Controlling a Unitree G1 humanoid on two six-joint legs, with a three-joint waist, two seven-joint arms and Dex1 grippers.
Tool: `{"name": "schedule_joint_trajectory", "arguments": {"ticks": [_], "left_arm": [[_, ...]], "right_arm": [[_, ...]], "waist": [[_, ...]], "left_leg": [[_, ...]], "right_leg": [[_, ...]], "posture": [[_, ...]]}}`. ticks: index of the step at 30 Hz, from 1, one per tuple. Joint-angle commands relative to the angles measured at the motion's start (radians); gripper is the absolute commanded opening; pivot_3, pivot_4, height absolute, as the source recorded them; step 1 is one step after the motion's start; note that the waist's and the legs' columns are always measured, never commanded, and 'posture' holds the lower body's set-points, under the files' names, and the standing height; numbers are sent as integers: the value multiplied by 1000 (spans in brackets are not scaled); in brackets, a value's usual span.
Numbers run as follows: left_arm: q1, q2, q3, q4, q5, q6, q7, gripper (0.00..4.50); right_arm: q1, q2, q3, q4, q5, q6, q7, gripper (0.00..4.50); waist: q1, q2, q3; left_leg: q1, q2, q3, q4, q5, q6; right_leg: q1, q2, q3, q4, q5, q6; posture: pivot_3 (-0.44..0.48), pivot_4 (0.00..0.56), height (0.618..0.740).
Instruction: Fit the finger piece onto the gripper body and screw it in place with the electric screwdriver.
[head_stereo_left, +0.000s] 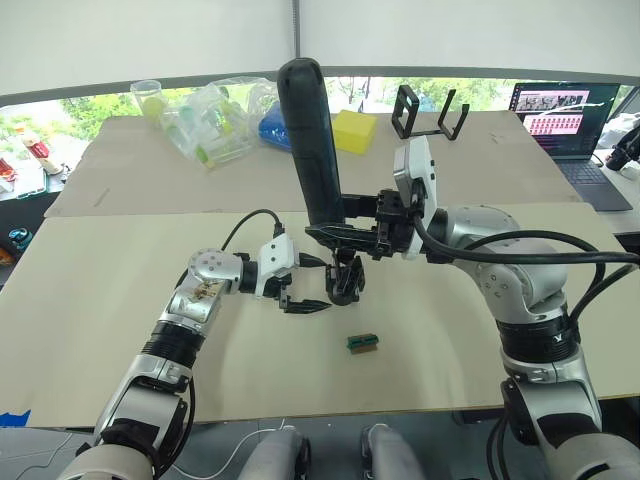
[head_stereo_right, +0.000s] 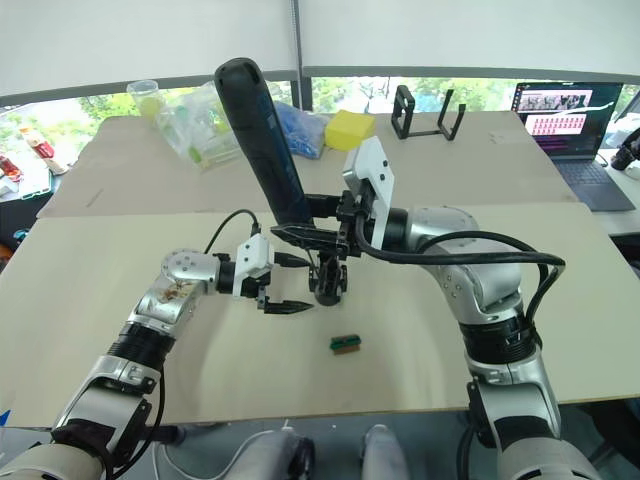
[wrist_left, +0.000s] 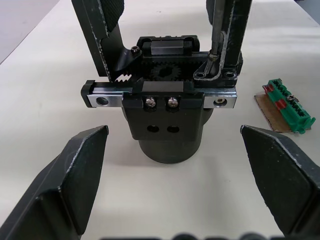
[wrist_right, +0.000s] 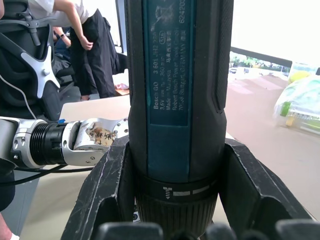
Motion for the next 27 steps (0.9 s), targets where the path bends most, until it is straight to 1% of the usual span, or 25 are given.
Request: {"name": "schedule_joint_trajectory", "arguments": {"ticks": [1,27], "left_arm": [[-22,-1,6,-8,-1,-26,2,4500],[-13,-1,7,-18,-1,-25,6,4500]], "right_arm": [[-6,3,-40,-33,9,-51,11,1913],[-33,12,-39,-27,2,-62,19,1913]], "waist": [[0,0,0],[0,0,0]], "left_leg": [[0,0,0,0,0,0],[0,0,0,0,0,0]], "right_leg": [[0,0,0,0,0,0],[0,0,0,0,0,0]], "posture": [[0,150,740],[0,150,740]]}}
